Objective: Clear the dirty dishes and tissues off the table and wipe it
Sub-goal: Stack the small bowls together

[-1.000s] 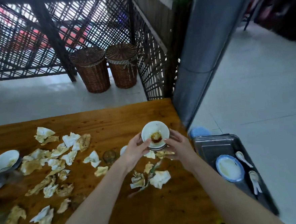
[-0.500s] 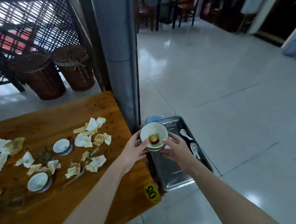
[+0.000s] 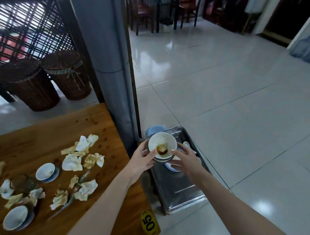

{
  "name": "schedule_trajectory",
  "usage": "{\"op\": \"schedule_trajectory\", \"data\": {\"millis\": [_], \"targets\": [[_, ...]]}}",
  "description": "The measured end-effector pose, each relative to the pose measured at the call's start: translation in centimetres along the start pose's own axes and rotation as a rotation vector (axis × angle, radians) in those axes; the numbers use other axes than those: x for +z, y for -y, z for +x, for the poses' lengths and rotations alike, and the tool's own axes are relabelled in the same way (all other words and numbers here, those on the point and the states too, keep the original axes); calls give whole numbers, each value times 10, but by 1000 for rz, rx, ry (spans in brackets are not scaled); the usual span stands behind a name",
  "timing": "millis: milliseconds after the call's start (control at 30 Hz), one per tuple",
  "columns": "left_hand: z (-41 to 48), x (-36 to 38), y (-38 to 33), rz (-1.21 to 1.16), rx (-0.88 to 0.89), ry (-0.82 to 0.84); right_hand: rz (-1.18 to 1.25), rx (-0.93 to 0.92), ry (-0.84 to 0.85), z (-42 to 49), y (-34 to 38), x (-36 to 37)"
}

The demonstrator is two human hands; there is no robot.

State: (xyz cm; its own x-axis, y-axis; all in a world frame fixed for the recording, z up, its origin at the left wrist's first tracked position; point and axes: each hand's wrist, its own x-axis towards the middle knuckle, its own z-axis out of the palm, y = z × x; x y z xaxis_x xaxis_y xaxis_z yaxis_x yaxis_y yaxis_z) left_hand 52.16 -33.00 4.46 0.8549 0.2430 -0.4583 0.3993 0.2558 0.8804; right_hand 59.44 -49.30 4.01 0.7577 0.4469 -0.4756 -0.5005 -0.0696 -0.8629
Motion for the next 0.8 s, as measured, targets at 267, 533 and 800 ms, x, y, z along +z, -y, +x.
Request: {"op": "schedule_trajectory", "data": {"millis": [267,533,800], "targets": [[40,-7,-5,15,-62,-37,43,66,2,45,-5,0],[105,-2,11,-4,-198,-180,2,133,90,113,-6,-19],[198,12,46,-162,-276,-270,-130,286,139,212,-10,-54]]}}
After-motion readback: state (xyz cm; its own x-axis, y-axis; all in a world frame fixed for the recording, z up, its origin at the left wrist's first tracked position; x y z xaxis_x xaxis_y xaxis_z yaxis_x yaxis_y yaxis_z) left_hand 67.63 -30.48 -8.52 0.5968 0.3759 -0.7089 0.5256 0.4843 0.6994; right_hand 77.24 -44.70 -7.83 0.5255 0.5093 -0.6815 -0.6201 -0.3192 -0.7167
